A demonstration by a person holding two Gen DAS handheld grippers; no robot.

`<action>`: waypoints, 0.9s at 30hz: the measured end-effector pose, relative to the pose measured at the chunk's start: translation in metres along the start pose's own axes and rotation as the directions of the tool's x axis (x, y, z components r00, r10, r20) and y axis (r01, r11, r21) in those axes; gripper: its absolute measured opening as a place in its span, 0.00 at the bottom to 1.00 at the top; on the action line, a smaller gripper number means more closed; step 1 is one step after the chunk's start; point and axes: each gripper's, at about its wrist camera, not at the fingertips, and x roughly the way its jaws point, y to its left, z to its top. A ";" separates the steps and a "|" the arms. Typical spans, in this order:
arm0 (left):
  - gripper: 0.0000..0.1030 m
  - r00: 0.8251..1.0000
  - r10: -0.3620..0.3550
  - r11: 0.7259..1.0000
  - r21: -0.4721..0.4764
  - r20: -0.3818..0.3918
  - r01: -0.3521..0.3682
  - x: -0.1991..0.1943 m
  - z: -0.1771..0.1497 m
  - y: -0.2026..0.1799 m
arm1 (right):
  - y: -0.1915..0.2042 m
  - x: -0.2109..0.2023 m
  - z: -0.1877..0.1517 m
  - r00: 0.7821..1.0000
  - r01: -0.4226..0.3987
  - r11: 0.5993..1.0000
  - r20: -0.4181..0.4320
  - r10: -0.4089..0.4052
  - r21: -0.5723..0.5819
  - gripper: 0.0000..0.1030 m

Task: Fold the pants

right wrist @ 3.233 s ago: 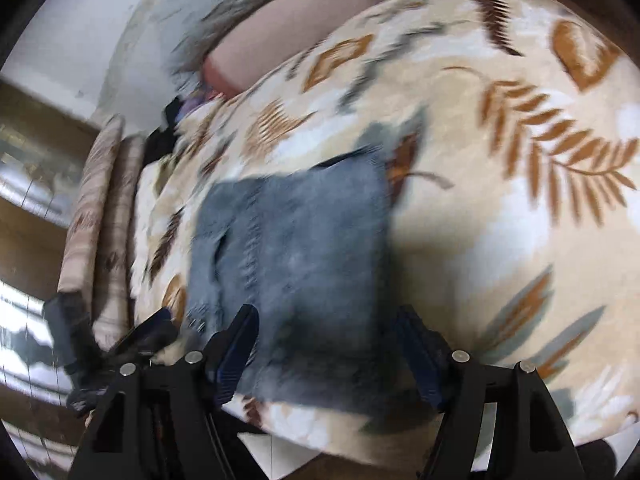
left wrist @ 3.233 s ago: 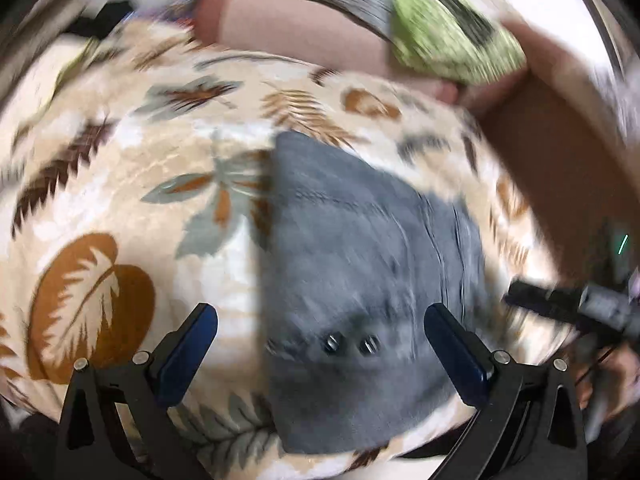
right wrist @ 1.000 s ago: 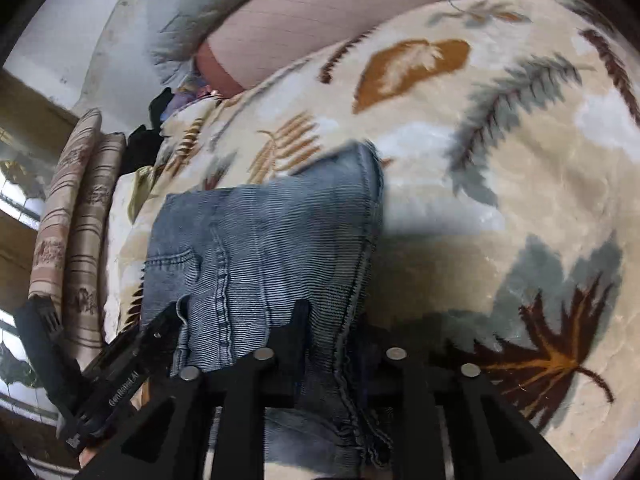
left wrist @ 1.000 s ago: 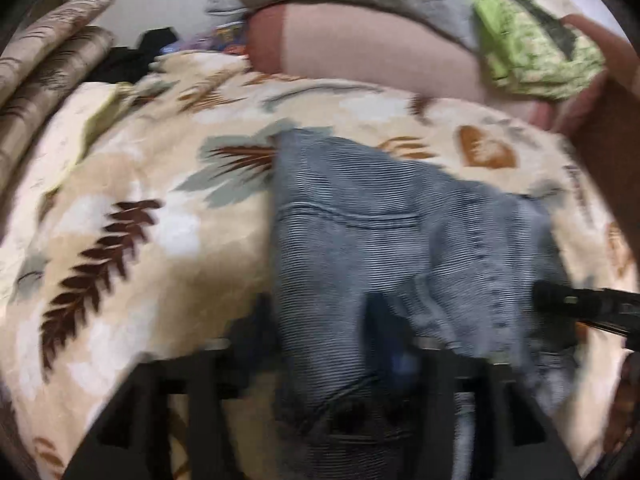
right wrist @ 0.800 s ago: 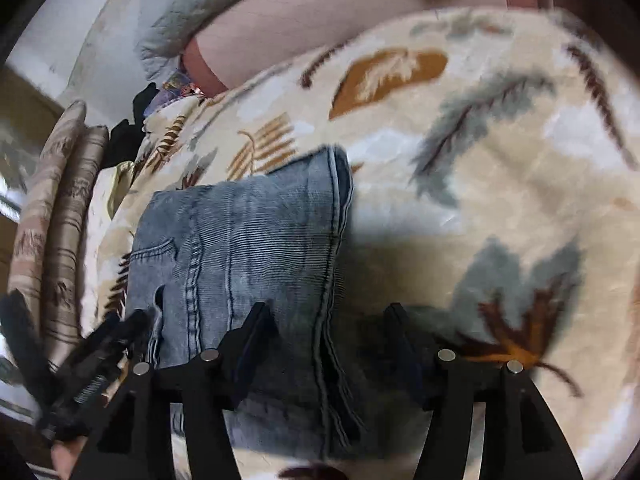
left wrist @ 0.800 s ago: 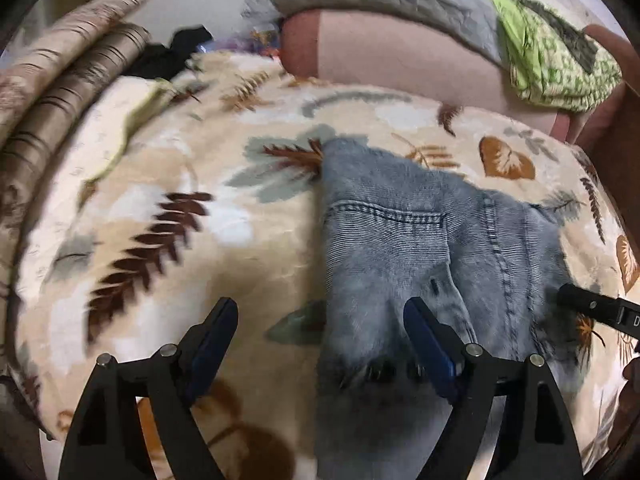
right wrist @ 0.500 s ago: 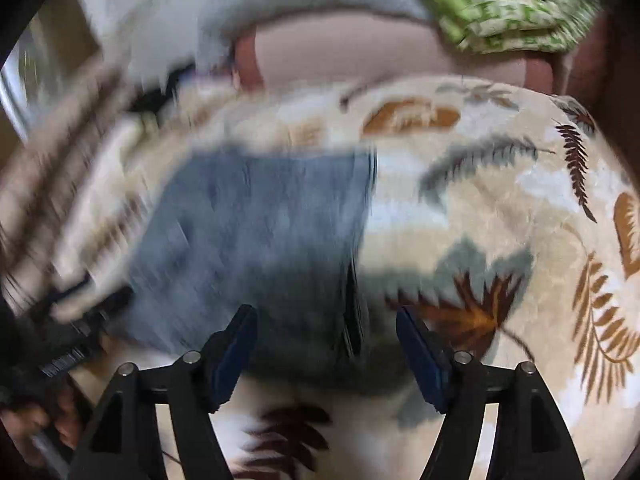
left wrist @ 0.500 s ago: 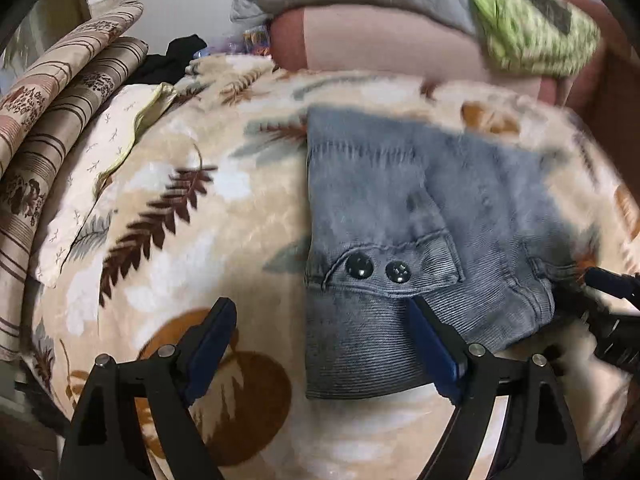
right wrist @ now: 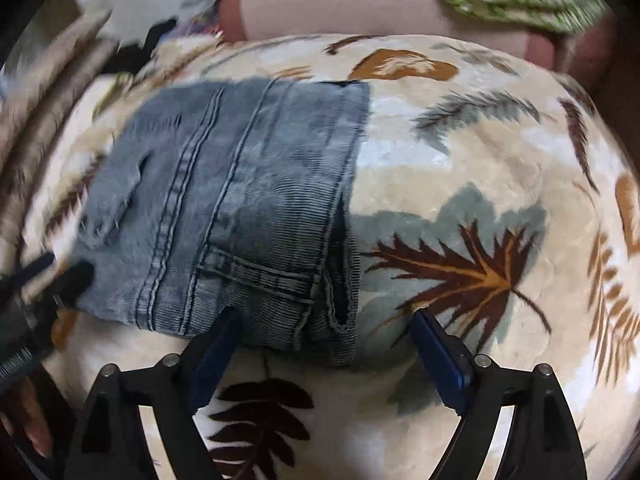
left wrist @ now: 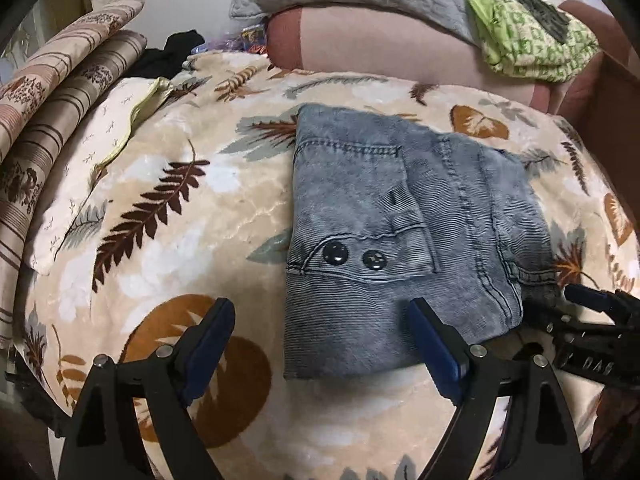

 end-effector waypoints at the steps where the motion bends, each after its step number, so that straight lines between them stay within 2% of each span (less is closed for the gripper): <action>1: 0.85 1.000 0.000 1.000 0.002 0.009 0.000 -0.004 0.001 -0.001 | -0.001 -0.006 0.000 1.000 -0.001 1.000 0.015 0.001 0.003 0.86; 4: 0.85 0.999 -0.016 1.000 0.002 0.042 0.015 -0.020 0.002 -0.002 | -0.001 -0.034 -0.002 0.996 0.024 0.999 0.087 -0.023 -0.021 0.86; 7: 0.85 0.997 -0.040 0.999 -0.002 0.073 0.040 -0.036 -0.001 -0.005 | -0.002 -0.062 -0.013 0.989 0.012 0.999 0.145 -0.007 -0.033 0.87; 10: 0.85 0.995 -0.059 0.998 -0.004 0.084 0.060 -0.048 -0.006 -0.008 | -0.001 -0.081 -0.027 0.985 0.023 0.998 0.169 -0.012 -0.060 0.97; 15: 0.85 0.994 -0.070 0.998 -0.005 0.088 0.070 -0.054 -0.020 -0.010 | -0.006 -0.078 -0.049 0.992 0.026 0.996 0.128 -0.016 -0.081 1.00; 23: 0.86 0.998 -0.030 1.000 -0.003 0.051 0.030 -0.047 -0.048 -0.007 | -0.008 -0.069 -0.096 0.997 0.055 0.995 0.059 -0.050 -0.086 1.00; 27: 0.86 0.998 -0.021 1.000 -0.002 0.056 0.021 -0.051 -0.048 -0.006 | 0.001 -0.068 -0.101 0.997 0.056 0.990 0.055 -0.049 -0.130 1.00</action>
